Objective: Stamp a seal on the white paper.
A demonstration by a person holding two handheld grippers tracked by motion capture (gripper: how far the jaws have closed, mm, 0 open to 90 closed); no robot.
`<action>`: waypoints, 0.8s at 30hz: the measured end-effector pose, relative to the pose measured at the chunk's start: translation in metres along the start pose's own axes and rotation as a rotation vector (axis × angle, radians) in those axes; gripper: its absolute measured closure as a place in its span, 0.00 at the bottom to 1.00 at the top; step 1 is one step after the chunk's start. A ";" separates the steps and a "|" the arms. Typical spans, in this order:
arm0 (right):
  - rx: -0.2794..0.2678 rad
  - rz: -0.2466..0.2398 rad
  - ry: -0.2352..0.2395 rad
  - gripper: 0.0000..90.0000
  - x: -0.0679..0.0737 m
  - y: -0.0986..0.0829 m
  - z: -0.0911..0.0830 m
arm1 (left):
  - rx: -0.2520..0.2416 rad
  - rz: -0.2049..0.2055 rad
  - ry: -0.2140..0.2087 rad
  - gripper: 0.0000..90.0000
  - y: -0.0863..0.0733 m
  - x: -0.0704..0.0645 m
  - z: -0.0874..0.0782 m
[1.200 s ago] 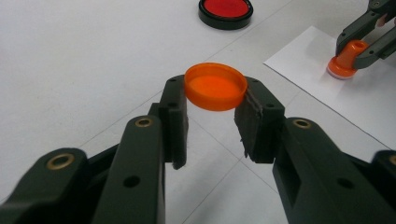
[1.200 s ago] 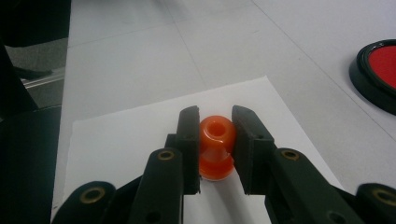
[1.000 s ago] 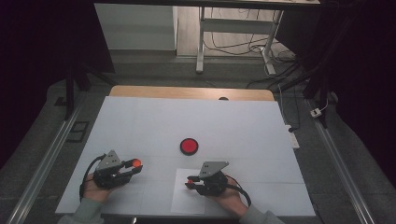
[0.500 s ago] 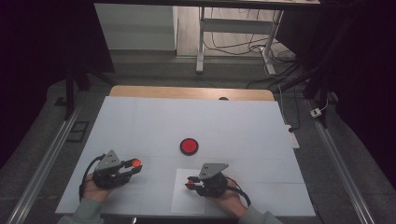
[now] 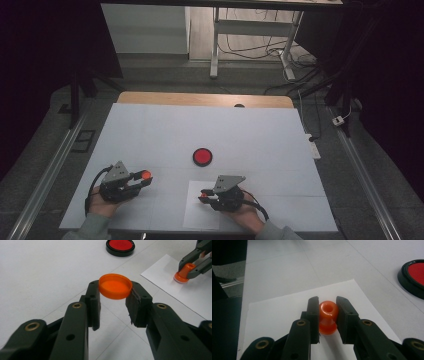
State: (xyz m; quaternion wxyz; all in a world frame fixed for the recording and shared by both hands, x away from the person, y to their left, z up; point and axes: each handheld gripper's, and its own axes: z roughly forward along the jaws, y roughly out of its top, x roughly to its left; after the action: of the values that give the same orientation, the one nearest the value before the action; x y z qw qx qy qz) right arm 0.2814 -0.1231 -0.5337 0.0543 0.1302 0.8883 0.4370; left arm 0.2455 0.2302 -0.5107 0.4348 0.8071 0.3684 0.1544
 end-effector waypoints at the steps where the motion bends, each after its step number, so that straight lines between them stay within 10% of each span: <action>1: -0.001 0.001 0.000 0.81 0.000 0.000 0.000 | 0.001 0.001 -0.001 0.72 0.000 0.000 0.000; 24: -0.006 -0.022 -0.016 0.81 0.002 -0.001 0.000 | -0.023 0.003 0.020 0.72 0.001 0.000 -0.004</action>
State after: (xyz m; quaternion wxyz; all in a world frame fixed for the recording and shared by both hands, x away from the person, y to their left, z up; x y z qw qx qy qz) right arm 0.2789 -0.1229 -0.5343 0.0666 0.1235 0.8881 0.4378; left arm 0.2433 0.2324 -0.5073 0.4401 0.8009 0.3699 0.1674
